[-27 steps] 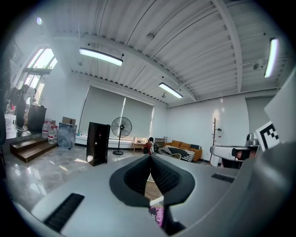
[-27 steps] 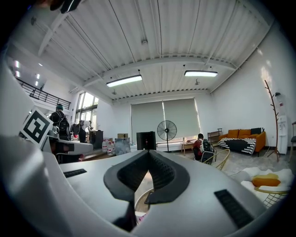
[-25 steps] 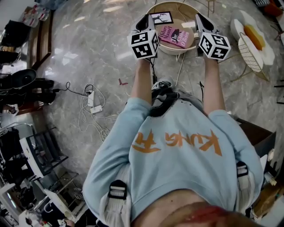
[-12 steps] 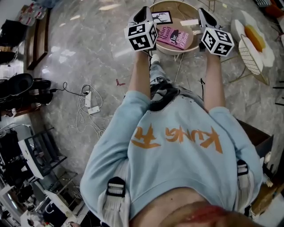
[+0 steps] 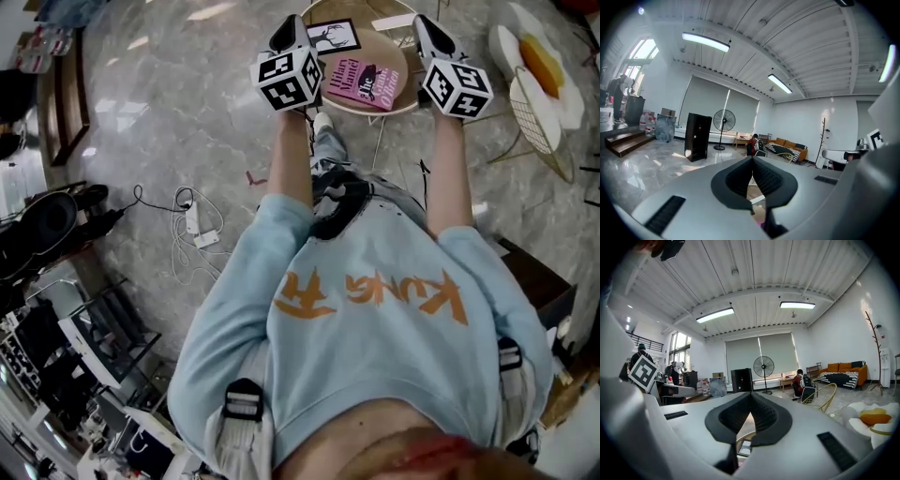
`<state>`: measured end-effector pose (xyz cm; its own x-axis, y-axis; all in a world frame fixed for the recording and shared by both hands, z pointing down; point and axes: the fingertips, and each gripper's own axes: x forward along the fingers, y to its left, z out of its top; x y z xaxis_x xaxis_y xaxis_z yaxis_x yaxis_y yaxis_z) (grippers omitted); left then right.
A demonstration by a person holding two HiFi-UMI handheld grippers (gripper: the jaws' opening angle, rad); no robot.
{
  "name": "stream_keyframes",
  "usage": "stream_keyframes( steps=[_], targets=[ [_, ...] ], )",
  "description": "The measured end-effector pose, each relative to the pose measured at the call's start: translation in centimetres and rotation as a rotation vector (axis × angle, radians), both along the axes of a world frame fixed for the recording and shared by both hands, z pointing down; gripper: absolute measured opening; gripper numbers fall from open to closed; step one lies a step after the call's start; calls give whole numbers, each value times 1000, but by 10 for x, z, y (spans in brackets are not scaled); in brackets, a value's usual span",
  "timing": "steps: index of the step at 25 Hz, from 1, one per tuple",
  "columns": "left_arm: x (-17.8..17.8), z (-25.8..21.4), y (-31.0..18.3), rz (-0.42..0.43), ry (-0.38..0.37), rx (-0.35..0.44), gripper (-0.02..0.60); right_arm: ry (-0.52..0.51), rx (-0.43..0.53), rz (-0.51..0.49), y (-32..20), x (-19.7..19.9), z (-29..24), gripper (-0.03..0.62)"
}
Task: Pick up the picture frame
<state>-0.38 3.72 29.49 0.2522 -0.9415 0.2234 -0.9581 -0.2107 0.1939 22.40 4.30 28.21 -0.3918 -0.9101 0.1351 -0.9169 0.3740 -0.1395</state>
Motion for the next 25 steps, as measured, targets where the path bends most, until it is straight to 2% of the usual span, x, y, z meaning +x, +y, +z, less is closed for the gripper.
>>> stream_keyframes(
  steps=[4, 10, 15, 20, 25],
  targets=[
    [-14, 16, -37, 11, -27, -42, 18, -21, -52, -3, -40, -18, 23, -2],
    [-51, 39, -105, -1, -24, -87, 20, -20, -74, -40, -117, -61, 35, -2],
    [-74, 81, -160, -5, 27, -170, 20, 27, -134, -74, -169, -97, 62, -2],
    [-62, 143, -192, 22, 69, -293, 18, 78, -210, -65, -200, -102, 95, -2],
    [-29, 190, -201, 58, 70, -383, 18, 85, -297, -11, -202, -71, 133, -2]
  ],
)
